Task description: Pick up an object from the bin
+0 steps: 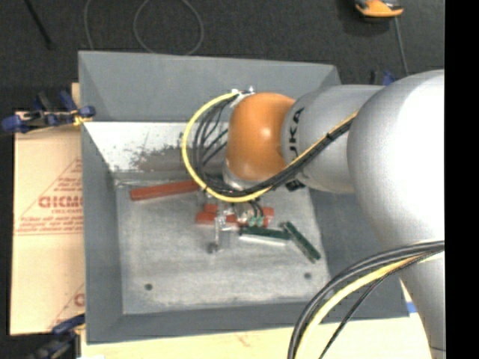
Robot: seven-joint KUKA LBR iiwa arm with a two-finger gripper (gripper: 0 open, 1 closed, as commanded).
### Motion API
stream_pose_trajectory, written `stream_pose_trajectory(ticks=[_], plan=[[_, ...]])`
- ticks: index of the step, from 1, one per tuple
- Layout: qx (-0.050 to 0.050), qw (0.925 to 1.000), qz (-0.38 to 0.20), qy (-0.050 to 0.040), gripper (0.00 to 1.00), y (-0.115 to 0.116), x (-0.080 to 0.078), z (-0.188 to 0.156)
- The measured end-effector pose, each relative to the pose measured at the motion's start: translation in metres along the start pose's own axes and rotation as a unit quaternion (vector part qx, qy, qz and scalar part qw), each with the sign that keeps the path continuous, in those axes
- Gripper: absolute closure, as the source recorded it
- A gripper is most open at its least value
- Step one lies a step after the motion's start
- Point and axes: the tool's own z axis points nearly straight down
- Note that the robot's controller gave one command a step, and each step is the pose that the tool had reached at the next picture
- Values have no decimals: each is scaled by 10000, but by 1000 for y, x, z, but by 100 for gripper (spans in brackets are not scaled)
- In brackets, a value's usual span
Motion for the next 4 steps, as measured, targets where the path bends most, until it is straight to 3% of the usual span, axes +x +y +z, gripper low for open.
stream_pose_trajectory(ticks=[1,2,3,4], plan=[[36,9999,157,-27,0,-84,-4,-1],[17,9999,133,-28,100,-78,-4,-1],[27,9999,-90,-55,100,-85,9,-129],[40,9896,-1438,-47,100,-139,10,-230]])
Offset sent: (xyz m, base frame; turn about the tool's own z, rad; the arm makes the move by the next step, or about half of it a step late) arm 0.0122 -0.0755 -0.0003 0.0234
